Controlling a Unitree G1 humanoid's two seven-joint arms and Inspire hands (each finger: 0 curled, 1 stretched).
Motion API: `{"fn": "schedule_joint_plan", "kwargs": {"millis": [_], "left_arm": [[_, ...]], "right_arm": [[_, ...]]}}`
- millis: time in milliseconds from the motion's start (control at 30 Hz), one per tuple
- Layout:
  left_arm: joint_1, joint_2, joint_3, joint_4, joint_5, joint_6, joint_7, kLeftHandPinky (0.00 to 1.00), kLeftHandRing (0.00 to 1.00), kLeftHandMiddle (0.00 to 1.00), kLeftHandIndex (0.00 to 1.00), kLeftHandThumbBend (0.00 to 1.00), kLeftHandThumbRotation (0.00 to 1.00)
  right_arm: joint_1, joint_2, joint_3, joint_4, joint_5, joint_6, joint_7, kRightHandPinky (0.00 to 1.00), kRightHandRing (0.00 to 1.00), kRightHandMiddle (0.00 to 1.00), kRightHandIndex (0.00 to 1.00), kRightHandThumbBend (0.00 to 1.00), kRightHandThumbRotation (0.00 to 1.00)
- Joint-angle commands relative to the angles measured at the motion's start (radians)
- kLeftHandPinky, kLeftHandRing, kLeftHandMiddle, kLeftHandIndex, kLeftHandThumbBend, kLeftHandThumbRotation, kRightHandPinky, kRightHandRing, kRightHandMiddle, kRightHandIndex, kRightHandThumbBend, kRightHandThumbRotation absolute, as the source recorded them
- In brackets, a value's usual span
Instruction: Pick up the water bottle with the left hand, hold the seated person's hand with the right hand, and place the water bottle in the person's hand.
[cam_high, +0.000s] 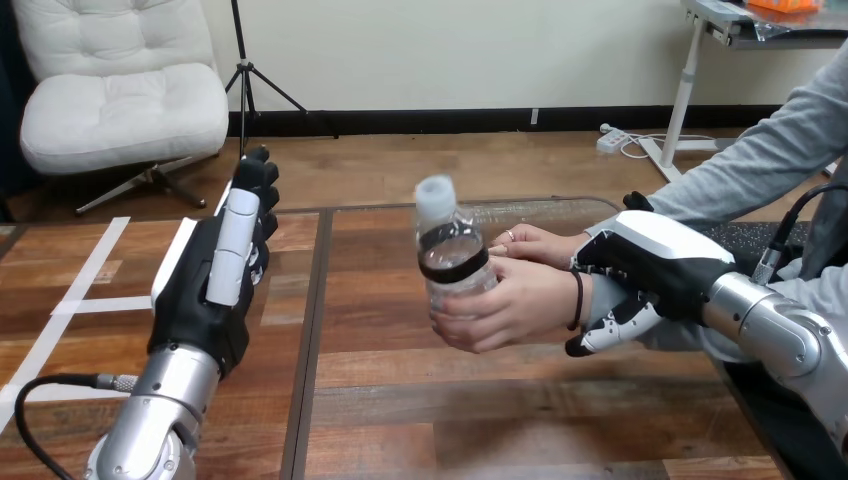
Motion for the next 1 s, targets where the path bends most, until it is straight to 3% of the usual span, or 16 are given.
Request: {"fn": "schedule_joint_plan", "kwargs": {"millis": [0,167,533,967], "left_arm": [[-0.031,0.005,0.006,-0.038,-0.013,-0.037,-0.002,1.00,1.00,1.00,1.00,0.77,1.00],[-0.029,0.006,0.005,-0.036,-0.011,-0.050,-0.001,1.00,1.00,1.00,1.00,0.75,1.00],[-0.026,0.006,0.000,-0.042,-0.013,-0.050,-0.004,1.00,1.00,1.00,1.00,0.71,1.00],[-0.022,0.001,0.003,-0.041,-0.026,-0.049,-0.008,1.00,1.00,1.00,1.00,0.70,1.00]], "right_arm": [[-0.069,-0.009,-0.027,-0.064,0.027,-0.008,-0.005,0.46,0.52,0.57,0.59,0.86,0.36],[-0.069,-0.018,-0.016,-0.072,0.006,-0.009,-0.011,0.52,0.59,0.63,0.65,0.90,0.45],[-0.060,-0.030,-0.014,-0.088,-0.011,-0.011,-0.010,0.59,0.69,0.71,0.73,0.99,0.75],[-0.031,-0.030,-0.037,-0.117,0.015,-0.001,-0.015,0.60,0.72,0.76,0.77,1.00,0.93]]}}
